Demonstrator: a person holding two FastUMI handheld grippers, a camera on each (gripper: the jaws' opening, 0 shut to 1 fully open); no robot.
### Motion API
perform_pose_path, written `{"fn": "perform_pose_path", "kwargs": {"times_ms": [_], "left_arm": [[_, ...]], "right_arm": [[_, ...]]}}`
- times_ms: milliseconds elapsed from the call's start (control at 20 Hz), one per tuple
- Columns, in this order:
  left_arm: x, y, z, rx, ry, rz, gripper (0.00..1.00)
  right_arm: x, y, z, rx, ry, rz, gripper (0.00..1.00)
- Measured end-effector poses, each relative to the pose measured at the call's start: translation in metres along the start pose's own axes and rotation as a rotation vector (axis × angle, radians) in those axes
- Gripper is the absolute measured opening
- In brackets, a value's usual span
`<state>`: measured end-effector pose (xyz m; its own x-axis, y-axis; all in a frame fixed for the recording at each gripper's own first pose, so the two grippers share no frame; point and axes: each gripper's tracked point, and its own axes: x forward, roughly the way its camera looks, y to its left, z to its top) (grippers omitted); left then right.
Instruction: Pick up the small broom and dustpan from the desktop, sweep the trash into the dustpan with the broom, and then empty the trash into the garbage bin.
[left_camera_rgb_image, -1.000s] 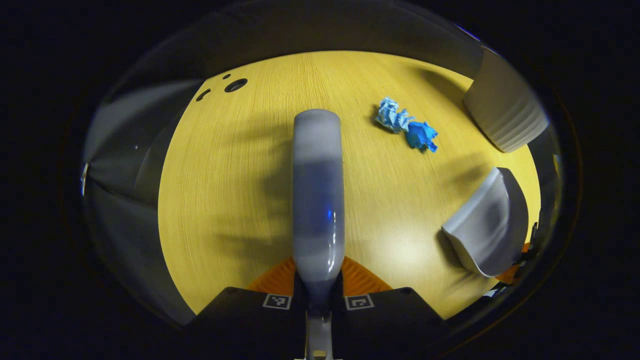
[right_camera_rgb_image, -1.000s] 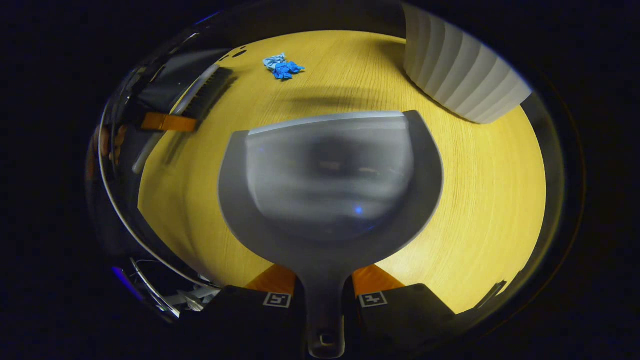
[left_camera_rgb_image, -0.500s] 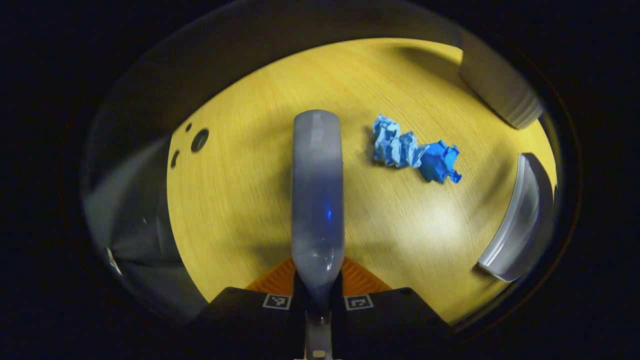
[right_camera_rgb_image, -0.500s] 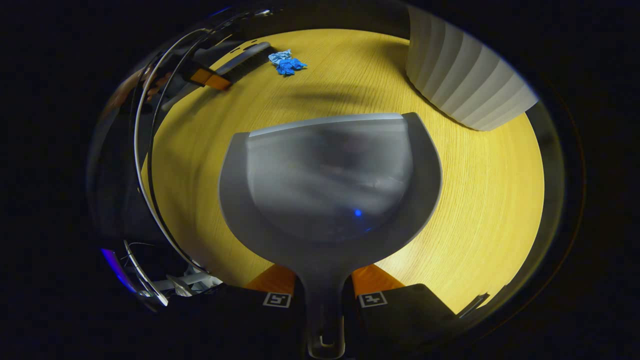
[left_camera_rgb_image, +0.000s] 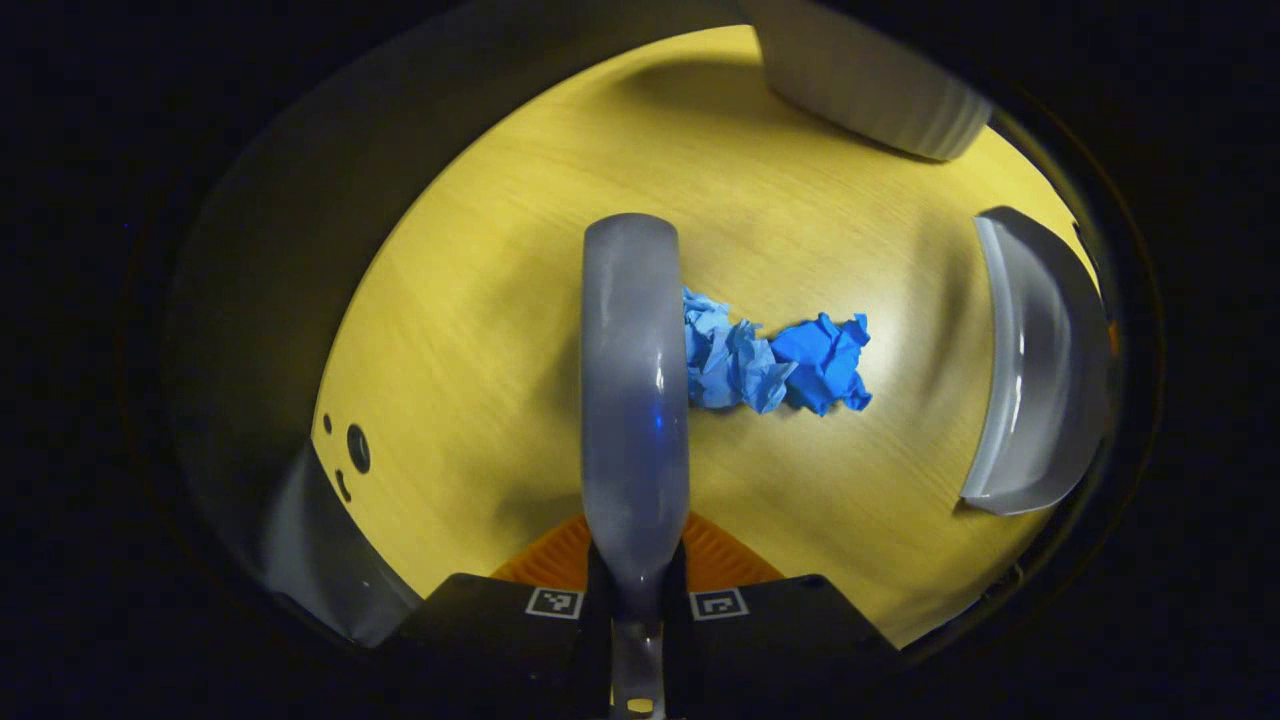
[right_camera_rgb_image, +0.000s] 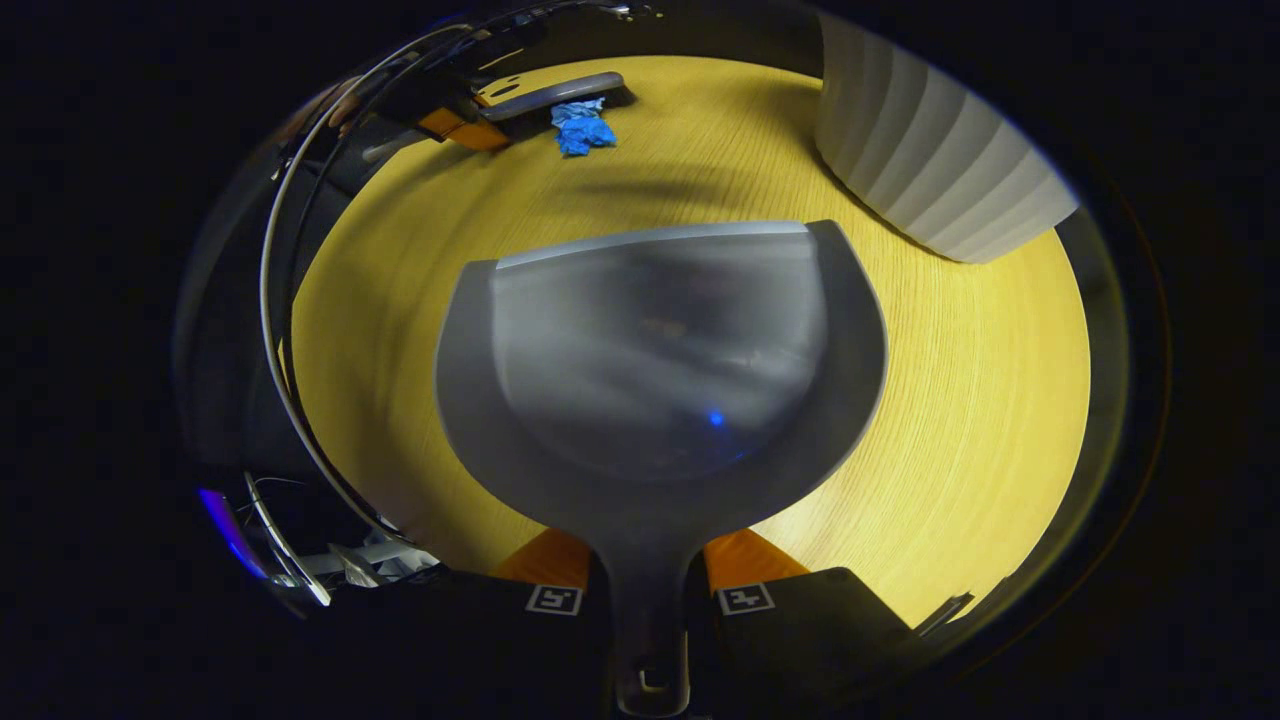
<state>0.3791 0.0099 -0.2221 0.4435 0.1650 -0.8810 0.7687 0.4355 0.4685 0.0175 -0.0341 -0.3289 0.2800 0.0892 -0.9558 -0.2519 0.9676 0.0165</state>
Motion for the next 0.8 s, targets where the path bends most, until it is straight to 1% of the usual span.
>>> {"fn": "perform_pose_path", "kwargs": {"times_ms": [50, 100, 150, 200, 250, 350, 500, 550, 600, 650, 700, 800], "left_arm": [[-0.003, -0.006, 0.003, 0.026, -0.009, -0.019, 0.24], [-0.006, -0.014, 0.008, 0.053, -0.021, -0.041, 0.24], [-0.008, -0.024, 0.011, 0.077, -0.024, -0.064, 0.27], [-0.011, -0.036, 0.011, 0.082, -0.016, -0.088, 0.27], [-0.014, -0.05, 0.006, 0.065, -0.009, -0.119, 0.24], [-0.019, -0.086, -0.003, 0.017, -0.012, -0.198, 0.25], [-0.032, -0.131, -0.019, -0.001, -0.007, -0.291, 0.24], [-0.039, -0.152, -0.024, -0.022, -0.005, -0.33, 0.24], [-0.045, -0.164, -0.028, -0.057, -0.002, -0.372, 0.24], [-0.05, -0.171, -0.03, -0.073, -0.01, -0.378, 0.27], [-0.056, -0.18, -0.034, -0.086, -0.013, -0.403, 0.24], [-0.067, -0.204, -0.043, -0.126, 0.003, -0.483, 0.24]], "right_arm": [[-0.003, 0.002, -0.003, -0.002, -0.004, 0.001, 0.34], [-0.005, 0.002, -0.004, -0.004, -0.006, 0.001, 0.34], [-0.004, 0.001, -0.003, -0.006, -0.008, 0.0, 0.34], [-0.002, 0.0, -0.004, -0.005, -0.011, -0.001, 0.34], [0.005, 0.0, -0.004, -0.003, -0.016, 0.001, 0.34], [0.004, 0.0, -0.004, -0.001, -0.028, -0.001, 0.34], [0.005, 0.0, -0.004, -0.001, -0.028, 0.007, 0.34], [0.003, -0.002, -0.003, 0.003, -0.032, 0.01, 0.34], [0.002, -0.004, -0.004, 0.008, -0.035, 0.009, 0.34], [0.001, -0.003, -0.005, -0.001, -0.03, 0.011, 0.34], [0.001, -0.002, -0.004, -0.003, -0.034, 0.008, 0.34], [0.004, 0.001, 0.001, 0.012, -0.038, 0.011, 0.34]]}}
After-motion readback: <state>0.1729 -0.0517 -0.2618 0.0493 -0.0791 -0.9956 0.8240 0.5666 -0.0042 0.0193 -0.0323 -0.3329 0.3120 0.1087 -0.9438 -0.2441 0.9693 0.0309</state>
